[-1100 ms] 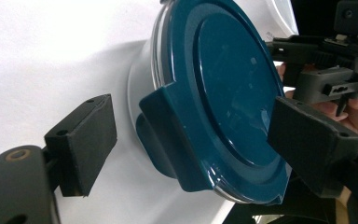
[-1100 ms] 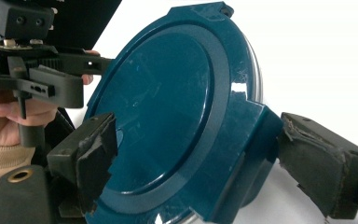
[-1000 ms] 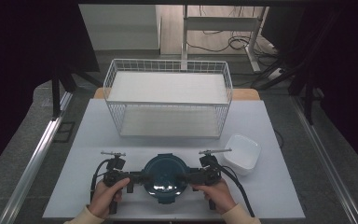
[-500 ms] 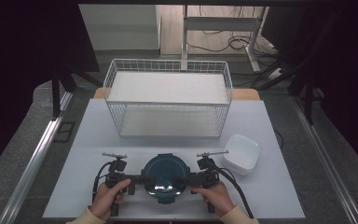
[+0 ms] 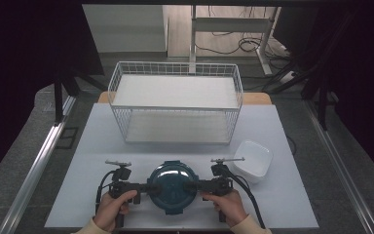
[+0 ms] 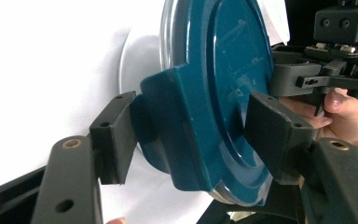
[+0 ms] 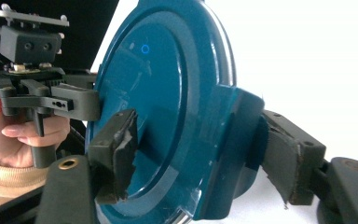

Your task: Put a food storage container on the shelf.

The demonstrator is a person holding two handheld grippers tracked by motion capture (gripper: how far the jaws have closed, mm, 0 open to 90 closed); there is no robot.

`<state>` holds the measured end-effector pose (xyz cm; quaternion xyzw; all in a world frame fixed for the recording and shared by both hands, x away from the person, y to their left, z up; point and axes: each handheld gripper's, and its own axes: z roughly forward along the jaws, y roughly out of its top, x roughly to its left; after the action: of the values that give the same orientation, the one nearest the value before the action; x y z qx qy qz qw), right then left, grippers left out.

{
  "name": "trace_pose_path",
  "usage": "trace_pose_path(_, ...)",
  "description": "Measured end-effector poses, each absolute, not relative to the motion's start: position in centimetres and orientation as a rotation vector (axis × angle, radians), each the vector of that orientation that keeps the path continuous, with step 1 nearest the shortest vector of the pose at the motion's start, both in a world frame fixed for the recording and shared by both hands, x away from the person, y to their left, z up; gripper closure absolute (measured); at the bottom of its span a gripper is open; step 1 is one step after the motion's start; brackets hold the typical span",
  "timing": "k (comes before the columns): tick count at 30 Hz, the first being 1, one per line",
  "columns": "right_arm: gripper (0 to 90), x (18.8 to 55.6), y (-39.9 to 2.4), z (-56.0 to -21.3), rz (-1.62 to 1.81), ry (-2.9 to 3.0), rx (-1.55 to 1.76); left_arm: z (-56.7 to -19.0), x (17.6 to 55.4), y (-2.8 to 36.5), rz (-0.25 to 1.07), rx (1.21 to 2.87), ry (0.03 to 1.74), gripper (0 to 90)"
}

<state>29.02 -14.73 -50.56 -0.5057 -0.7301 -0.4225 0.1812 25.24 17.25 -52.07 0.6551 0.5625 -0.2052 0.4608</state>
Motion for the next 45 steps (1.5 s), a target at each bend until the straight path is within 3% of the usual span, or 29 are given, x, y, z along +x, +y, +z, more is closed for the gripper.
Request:
trace_pose_path(18, 41.6, 28.4, -15.4, -50.0, -1.277, -2.013, -1.434, -51.2, 24.6, 17.6, -0.456, 1.569, 1.393, 43.0)
trace_pose_path(45, 42.3, 28.1, -15.3, -48.3, -1.350, -2.062, -1.390, -49.4, 24.1, 17.8, -0.402, 1.578, 1.344, 44.2)
